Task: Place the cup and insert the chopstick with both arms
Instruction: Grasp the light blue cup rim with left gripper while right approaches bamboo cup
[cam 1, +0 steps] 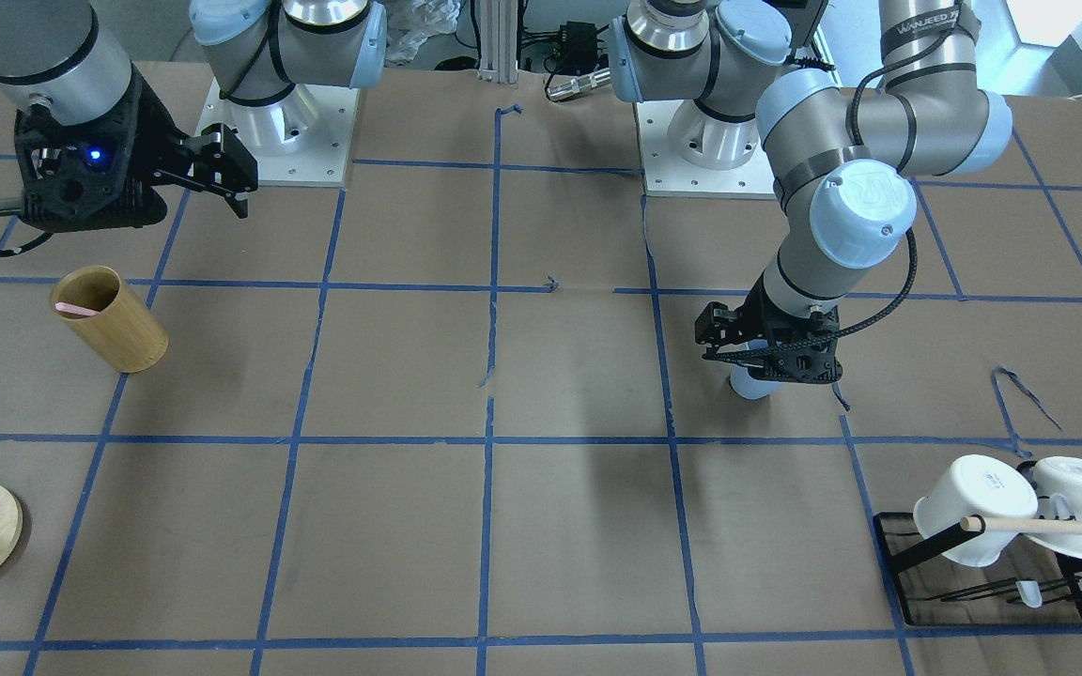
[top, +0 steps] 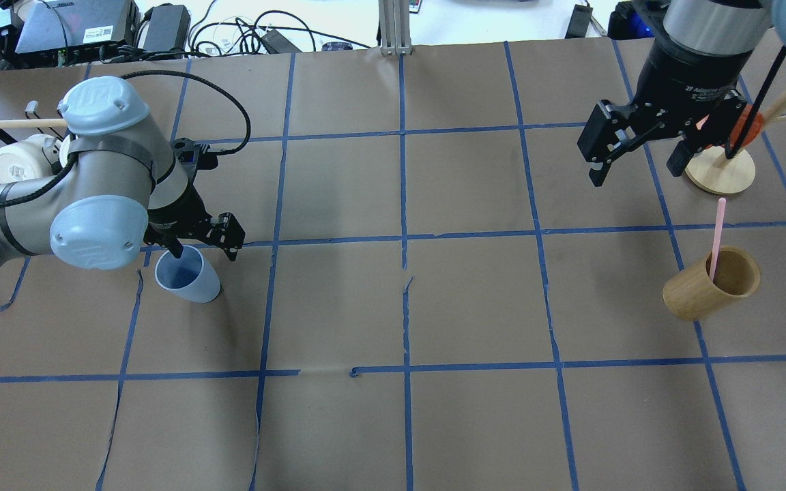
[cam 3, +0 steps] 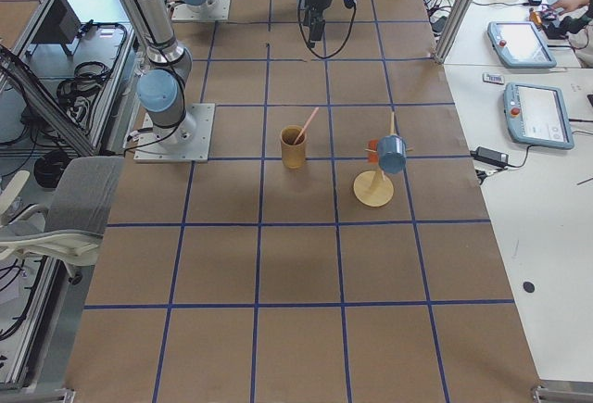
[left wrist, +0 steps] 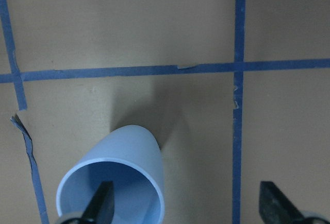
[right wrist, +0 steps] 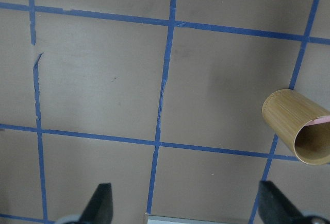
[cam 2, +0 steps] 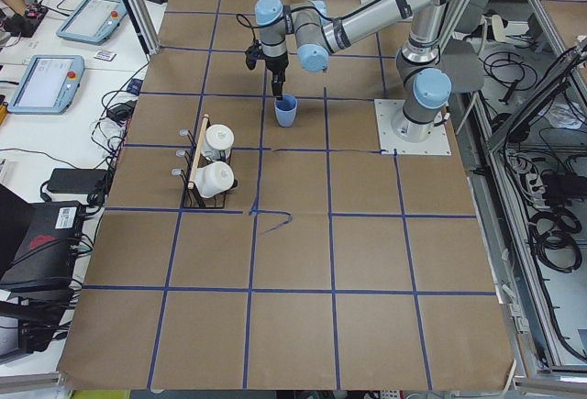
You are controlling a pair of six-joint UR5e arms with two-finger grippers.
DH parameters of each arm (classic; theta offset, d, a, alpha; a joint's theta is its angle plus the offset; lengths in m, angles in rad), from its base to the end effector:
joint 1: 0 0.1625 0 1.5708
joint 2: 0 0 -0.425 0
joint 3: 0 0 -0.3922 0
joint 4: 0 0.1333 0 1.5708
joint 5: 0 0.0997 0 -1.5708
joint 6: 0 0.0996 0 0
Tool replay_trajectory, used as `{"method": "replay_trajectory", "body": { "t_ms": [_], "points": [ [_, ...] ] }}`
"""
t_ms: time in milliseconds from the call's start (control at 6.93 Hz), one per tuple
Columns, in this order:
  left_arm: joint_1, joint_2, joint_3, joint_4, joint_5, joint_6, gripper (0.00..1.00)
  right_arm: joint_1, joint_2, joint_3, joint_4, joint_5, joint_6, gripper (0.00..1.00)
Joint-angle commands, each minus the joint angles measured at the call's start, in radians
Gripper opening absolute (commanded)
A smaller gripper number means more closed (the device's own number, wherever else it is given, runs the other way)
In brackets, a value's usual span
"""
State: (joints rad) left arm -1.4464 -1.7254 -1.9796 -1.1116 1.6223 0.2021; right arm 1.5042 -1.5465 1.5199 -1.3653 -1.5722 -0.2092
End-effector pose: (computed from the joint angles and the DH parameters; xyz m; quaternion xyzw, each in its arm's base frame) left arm -0.0669 -0.4980 0.2637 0.0401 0.9975 0.0556 0.0169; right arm 0.1007 -0.4906 0.4821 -0.0710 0.9935 0.0886 0.0116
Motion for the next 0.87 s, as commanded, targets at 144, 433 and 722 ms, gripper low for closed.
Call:
{"method": "replay_trajectory", "body": {
  "t_ms": [144,433,722],
  "points": [
    [0.011,-0.020,-0.030,0.056,0.001,0.016,0.00,-0.092,-0.001,0.034,-0.014,-0.045,-0.224,1.00],
    [0.009,-0.025,-0.019,0.056,-0.005,-0.013,0.00,-0.198,-0.003,0.090,-0.110,-0.058,-0.446,1.00],
    [-0.084,-0.004,0.054,-0.038,-0.094,-0.362,0.00,-0.240,-0.003,0.156,-0.257,-0.127,-0.608,1.00]
  ]
}}
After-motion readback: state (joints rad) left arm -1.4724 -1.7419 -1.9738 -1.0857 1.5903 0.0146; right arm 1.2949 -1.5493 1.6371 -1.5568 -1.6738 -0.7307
